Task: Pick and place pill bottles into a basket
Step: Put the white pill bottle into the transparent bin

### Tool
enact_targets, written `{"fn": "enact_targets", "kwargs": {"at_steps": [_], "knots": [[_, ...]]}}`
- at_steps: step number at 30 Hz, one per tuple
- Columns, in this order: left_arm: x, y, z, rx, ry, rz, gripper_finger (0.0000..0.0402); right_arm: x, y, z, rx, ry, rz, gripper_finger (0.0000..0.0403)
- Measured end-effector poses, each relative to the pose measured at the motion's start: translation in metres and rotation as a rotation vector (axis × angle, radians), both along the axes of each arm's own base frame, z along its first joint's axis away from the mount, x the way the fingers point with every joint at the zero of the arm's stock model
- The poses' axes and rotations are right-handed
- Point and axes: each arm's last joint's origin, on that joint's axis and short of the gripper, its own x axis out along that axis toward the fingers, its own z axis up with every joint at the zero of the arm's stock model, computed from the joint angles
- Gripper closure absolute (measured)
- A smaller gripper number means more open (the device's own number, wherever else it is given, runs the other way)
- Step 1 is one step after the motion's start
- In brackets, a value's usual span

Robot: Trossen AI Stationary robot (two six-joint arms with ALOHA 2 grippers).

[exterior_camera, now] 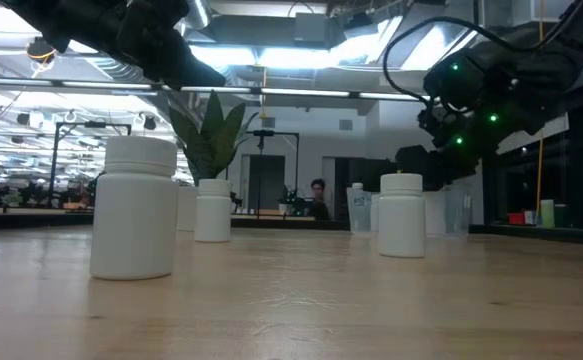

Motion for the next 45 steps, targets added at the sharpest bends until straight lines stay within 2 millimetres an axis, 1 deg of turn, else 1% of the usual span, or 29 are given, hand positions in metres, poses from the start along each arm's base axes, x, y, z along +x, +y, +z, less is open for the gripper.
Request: {"fn": "enact_targets", "kwargs": {"at_steps": [4, 10, 16, 19, 21, 24, 27, 30, 31, 35, 38, 45], "knots": [[0.000, 0.000, 0.000, 0.000, 0.003, 0.000, 0.0397, -0.001, 0.000, 0.000, -0.008, 0.037, -0.012, 0.0208], [0.000, 0.000, 0.000, -0.001, 0.005, 0.000, 0.0399, 0.000, 0.001, 0.002, -0.017, 0.016, -0.008, 0.0208], [0.000, 0.000, -0.001, 0.000, 0.006, 0.000, 0.0392, 0.000, 0.005, 0.015, -0.033, -0.046, 0.019, 0.0208], [0.000, 0.000, -0.001, 0.000, 0.006, 0.000, 0.0392, 0.000, 0.008, 0.024, -0.009, -0.086, 0.107, 0.0210], [0.000, 0.000, -0.001, 0.000, 0.006, 0.000, 0.0393, 0.001, 0.010, 0.032, 0.024, -0.128, 0.197, 0.0222], [0.000, 0.000, -0.001, 0.000, 0.006, 0.000, 0.0396, 0.004, 0.011, 0.045, 0.039, -0.168, 0.284, 0.0260], [0.000, 0.000, -0.001, 0.000, 0.006, 0.000, 0.0399, 0.006, 0.011, 0.055, 0.037, -0.143, 0.339, 0.0317], [0.000, 0.000, -0.001, 0.000, 0.006, 0.000, 0.0399, 0.011, 0.013, 0.064, 0.055, -0.128, 0.488, 0.0381], [0.000, 0.000, -0.001, 0.000, 0.006, 0.000, 0.0399, 0.013, 0.015, 0.065, 0.063, -0.127, 0.548, 0.0391], [0.000, 0.000, -0.001, 0.000, 0.007, 0.000, 0.0393, 0.017, 0.022, 0.063, 0.114, -0.128, 0.741, 0.0392], [0.000, 0.000, -0.001, 0.000, 0.008, 0.000, 0.0391, 0.019, 0.031, 0.063, 0.121, -0.118, 0.837, 0.0399], [0.000, 0.000, -0.001, 0.007, 0.009, -0.003, 0.0396, 0.025, 0.050, 0.067, 0.101, -0.154, 0.930, 0.0400]]}}
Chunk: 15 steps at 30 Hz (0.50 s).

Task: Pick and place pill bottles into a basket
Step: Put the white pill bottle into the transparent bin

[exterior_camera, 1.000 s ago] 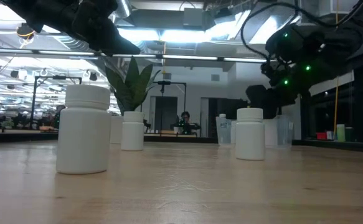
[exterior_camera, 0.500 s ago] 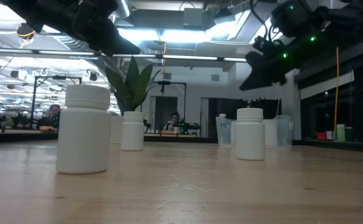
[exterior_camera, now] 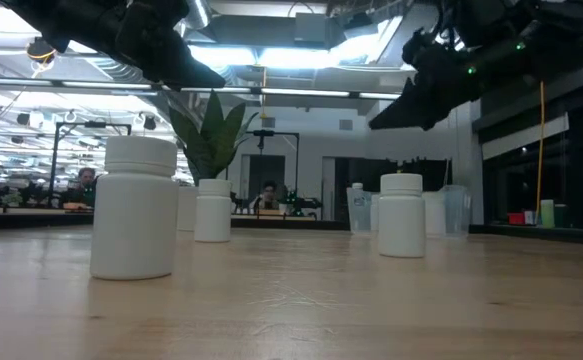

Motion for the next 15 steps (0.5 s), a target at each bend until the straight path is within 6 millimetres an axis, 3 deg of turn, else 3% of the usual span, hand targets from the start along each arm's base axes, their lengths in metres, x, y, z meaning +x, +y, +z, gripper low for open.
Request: {"fn": "enact_targets", "kwargs": {"at_steps": [9, 15], "knots": [[0.000, 0.000, 0.000, 0.001, 0.001, 0.000, 0.0390, 0.012, 0.032, -0.003, -0.001, -0.039, 0.137, 0.0400], [0.000, 0.000, 0.000, 0.002, 0.000, 0.005, 0.0357, 0.018, 0.042, -0.015, 0.002, 0.003, 0.177, 0.0394]]}}
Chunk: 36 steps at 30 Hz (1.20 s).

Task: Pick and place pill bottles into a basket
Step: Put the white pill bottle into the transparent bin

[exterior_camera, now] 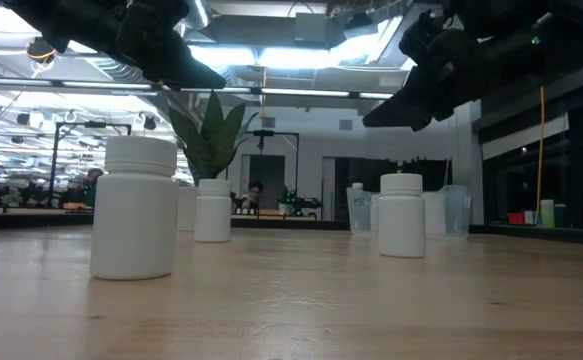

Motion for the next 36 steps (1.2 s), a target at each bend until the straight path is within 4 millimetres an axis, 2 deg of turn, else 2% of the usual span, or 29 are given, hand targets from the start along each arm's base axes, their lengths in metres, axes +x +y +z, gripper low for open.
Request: {"fn": "enact_targets", "kwargs": {"at_steps": [12, 17, 21, 28, 36], "knots": [[-0.002, -0.001, -0.007, 0.027, 0.081, -0.025, 0.0203, 0.003, 0.000, 0.007, -0.005, -0.076, 0.000, 0.0392], [-0.004, -0.001, -0.011, -0.005, 0.123, -0.012, 0.0156, 0.003, 0.000, 0.006, -0.007, -0.073, 0.000, 0.0392], [-0.006, -0.001, -0.015, -0.029, 0.164, -0.020, 0.0145, 0.002, 0.000, 0.006, -0.008, -0.068, 0.000, 0.0392], [-0.013, -0.008, -0.027, -0.094, 0.305, -0.109, 0.0149, 0.001, 0.000, 0.004, 0.007, -0.046, -0.005, 0.0392], [-0.012, -0.017, -0.039, -0.170, 0.406, -0.053, 0.0150, 0.001, 0.000, 0.002, 0.027, -0.029, -0.013, 0.0392]]}}
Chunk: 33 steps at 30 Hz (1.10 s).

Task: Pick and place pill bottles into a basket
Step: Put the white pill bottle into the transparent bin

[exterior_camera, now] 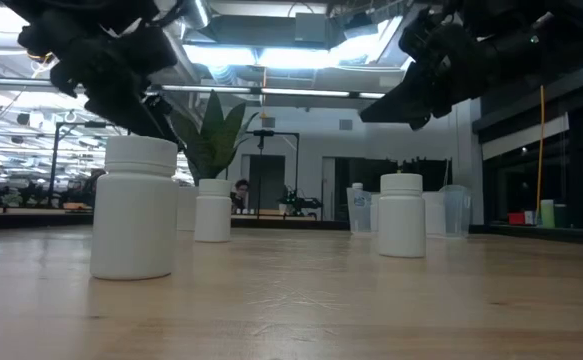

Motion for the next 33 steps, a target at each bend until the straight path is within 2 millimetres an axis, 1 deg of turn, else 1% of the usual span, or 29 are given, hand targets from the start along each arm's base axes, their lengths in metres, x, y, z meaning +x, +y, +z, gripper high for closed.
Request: {"fn": "enact_targets", "kwargs": {"at_steps": [4, 6, 12, 18, 23, 27, 33], "knots": [[0.003, -0.004, -0.009, -0.039, 0.057, 0.031, 0.0150, 0.000, 0.000, -0.001, 0.020, 0.007, -0.008, 0.0392], [0.007, -0.006, -0.014, -0.029, 0.079, 0.058, 0.0150, -0.001, 0.000, -0.002, 0.020, 0.022, -0.008, 0.0392], [0.017, -0.013, -0.035, -0.050, 0.166, 0.117, 0.0150, -0.003, 0.000, -0.008, 0.020, 0.086, -0.007, 0.0392], [0.035, -0.020, -0.050, -0.017, 0.133, 0.103, 0.0150, -0.005, 0.000, -0.010, 0.020, 0.115, -0.006, 0.0392], [0.039, -0.021, -0.060, -0.015, 0.158, 0.131, 0.0150, -0.005, 0.001, -0.012, 0.032, 0.131, 0.017, 0.0392], [0.044, -0.020, -0.066, 0.016, 0.142, 0.163, 0.0151, -0.005, 0.002, -0.011, 0.049, 0.128, 0.013, 0.0392], [0.053, -0.020, -0.082, 0.008, 0.141, 0.185, 0.0151, -0.005, 0.002, -0.011, 0.055, 0.123, 0.010, 0.0392]]}}
